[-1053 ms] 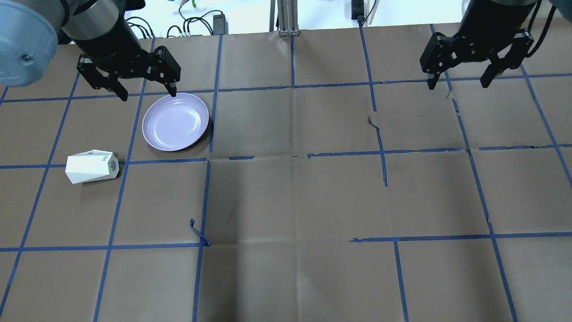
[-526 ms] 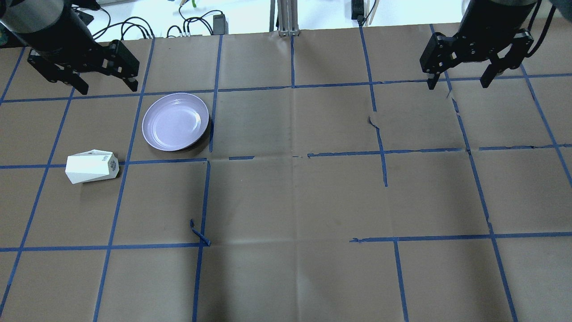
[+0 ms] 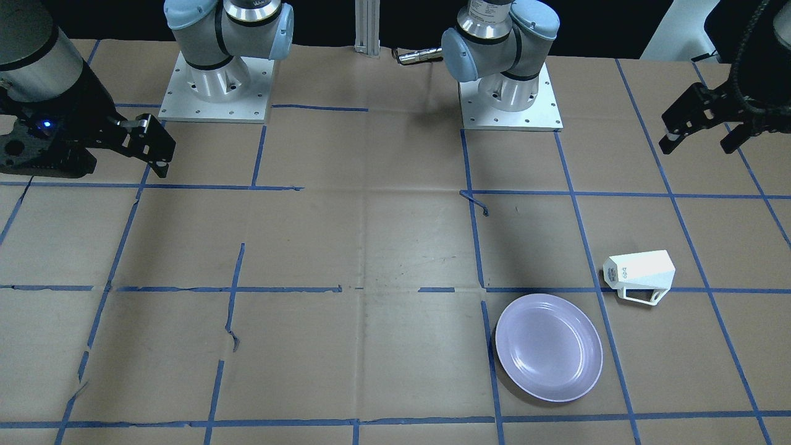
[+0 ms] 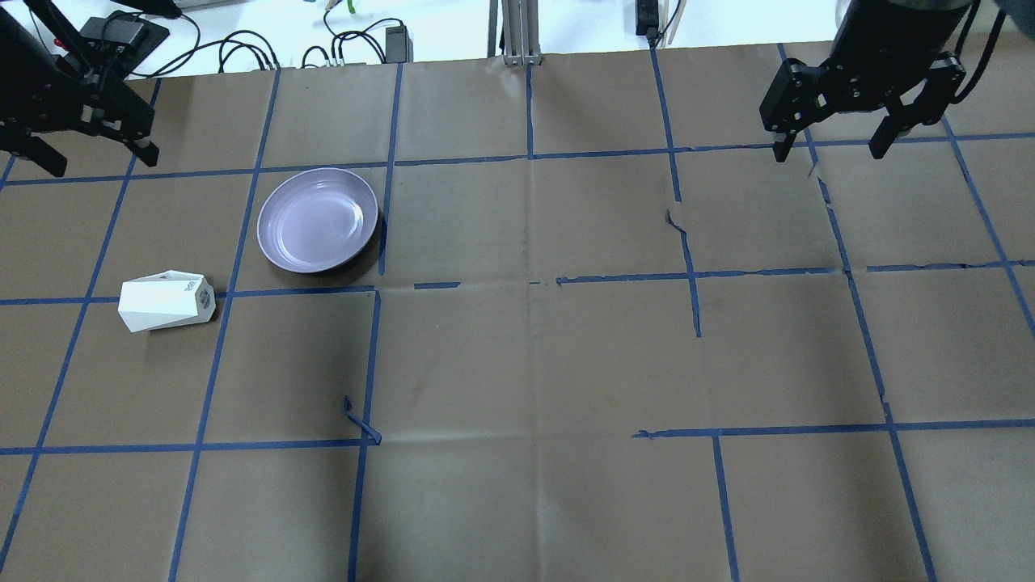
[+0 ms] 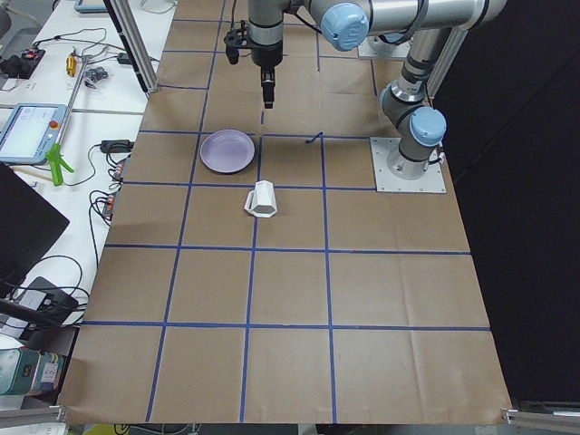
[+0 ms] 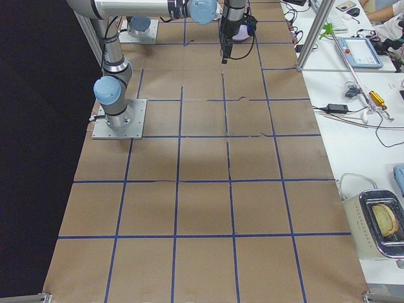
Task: Flip cup and place on plate
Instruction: 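Raise the left gripper and move it back away from the plate, then lower the left gripper beside the white cup lying on its side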
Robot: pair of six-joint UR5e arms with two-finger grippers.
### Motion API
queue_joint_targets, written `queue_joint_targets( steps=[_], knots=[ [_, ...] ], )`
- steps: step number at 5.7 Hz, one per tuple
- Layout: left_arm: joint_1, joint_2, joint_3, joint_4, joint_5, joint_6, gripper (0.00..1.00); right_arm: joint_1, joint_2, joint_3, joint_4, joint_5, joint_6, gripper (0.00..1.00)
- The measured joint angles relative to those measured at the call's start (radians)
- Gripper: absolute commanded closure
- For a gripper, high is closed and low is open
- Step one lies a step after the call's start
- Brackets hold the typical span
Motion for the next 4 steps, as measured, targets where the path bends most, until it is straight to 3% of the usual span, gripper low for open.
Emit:
queue_joint_targets(
  steps=[4],
  knots=[
    [0.453, -0.094, 0.006, -0.052, -0.101, 0.603, 0.02, 0.0, 0.0, 0.0, 0.0, 0.0, 0.0, 0.0]
  ],
)
